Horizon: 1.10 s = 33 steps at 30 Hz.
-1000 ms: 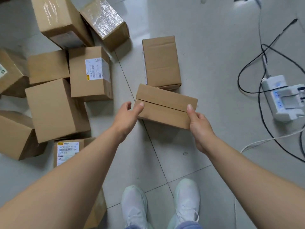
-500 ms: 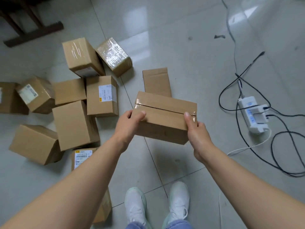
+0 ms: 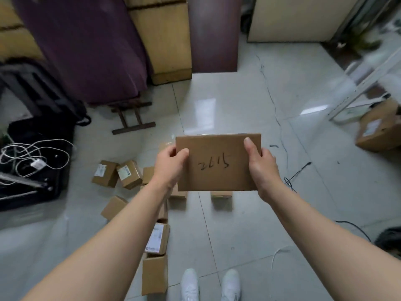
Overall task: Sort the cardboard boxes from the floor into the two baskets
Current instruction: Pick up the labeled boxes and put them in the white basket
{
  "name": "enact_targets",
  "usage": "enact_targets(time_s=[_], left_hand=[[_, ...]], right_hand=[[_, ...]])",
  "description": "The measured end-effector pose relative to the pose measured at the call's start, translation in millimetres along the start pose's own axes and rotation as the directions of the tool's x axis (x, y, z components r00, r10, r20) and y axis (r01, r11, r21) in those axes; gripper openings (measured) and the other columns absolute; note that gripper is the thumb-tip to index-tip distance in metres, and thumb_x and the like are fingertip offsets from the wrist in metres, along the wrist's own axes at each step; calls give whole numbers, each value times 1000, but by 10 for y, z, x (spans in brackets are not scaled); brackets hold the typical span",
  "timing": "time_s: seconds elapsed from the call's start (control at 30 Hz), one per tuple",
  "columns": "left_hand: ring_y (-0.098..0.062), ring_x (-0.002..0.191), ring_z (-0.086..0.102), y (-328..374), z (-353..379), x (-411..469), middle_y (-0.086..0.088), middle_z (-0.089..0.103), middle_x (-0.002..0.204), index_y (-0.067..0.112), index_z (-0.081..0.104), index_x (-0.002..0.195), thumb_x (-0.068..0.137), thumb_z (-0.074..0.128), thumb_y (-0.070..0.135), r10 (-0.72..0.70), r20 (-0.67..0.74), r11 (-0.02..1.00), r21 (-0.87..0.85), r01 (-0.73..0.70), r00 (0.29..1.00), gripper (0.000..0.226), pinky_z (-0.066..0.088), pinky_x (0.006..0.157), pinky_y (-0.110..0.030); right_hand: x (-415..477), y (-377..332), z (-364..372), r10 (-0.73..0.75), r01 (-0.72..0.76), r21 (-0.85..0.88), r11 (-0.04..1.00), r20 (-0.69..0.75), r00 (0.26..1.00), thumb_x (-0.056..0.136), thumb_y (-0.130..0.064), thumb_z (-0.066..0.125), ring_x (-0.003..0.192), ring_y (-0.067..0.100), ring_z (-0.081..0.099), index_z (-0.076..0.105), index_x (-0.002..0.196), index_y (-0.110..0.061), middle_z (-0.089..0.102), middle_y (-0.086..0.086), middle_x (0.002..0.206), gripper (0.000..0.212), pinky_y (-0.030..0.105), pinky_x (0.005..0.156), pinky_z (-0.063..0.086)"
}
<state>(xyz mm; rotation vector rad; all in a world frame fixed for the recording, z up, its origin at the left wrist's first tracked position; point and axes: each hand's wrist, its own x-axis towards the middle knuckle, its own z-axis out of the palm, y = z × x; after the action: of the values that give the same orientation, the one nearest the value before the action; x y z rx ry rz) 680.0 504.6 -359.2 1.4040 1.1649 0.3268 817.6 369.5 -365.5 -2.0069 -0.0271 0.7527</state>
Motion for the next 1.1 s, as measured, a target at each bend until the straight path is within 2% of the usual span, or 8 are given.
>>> enact_targets(time_s=[0.17,0.23,0.33,0.53,0.7,0.8,0.97,1.1], left_hand=[[-10,76,52,628,-695,-594,3,62,87,16,64,97,95,51,19,44,-181,995,-84,-60,983,14,40,63,-23],[-9,75,52,836,-981,-813,2,62,89,14,65,104,95,50,22,38,-252,988,-136,-74,967,19,40,61,-23],[-12,80,55,1123,-1369,-1153,1,63,96,17,64,112,94,49,28,15,-321,975,-207,-85,947,26,43,63,-26],[-16,74,54,1493,-1945,-1884,1,59,83,20,61,91,97,42,31,32,-482,944,-272,-184,876,22,44,57,-25],[-16,79,55,1477,-2367,-2476,0,61,89,22,60,92,97,42,37,-18,-657,930,-288,-228,754,24,43,61,-29],[-17,78,55,1359,-2630,-2846,0,61,84,22,59,88,97,41,31,-64,-754,913,-309,-266,654,22,43,63,-30],[-17,74,53,1040,-3088,-3537,-1,58,79,15,59,95,97,39,26,-150,-874,902,-313,-299,462,23,42,61,-26],[-24,77,54,676,-3572,-4142,-4,55,76,17,55,83,95,41,23,-238,-913,874,-350,-337,330,20,46,69,-32]], right_hand=[[-773,-802,106,-149,156,-59,986,100,984,71,-81,39,99,22,57,55,117,-19,50,7,123,79,44,87,52],[-1063,-1038,183,-217,228,-74,971,138,966,82,-72,39,95,21,57,56,113,-21,49,6,120,63,40,81,51],[-1461,-1388,271,-273,285,-46,957,181,945,90,-62,38,96,21,58,56,108,-20,55,7,117,49,43,87,51],[-2190,-2053,435,-391,400,31,916,294,872,100,-52,24,85,16,52,52,99,-18,56,-2,91,45,34,79,42],[-2765,-2308,674,-460,484,66,873,447,768,99,-53,24,91,20,55,53,93,-16,57,-2,89,47,39,86,47],[-3125,-2310,877,-499,527,110,843,527,688,100,-52,27,80,14,55,55,85,-18,57,-4,83,47,33,77,44],[-3848,-2184,1317,-509,593,132,795,678,531,100,-49,28,79,15,55,61,97,-11,60,1,90,50,32,73,43],[-4588,-2002,1719,-481,619,140,773,765,428,100,-47,28,95,23,55,60,108,-9,60,6,106,50,37,87,46]])
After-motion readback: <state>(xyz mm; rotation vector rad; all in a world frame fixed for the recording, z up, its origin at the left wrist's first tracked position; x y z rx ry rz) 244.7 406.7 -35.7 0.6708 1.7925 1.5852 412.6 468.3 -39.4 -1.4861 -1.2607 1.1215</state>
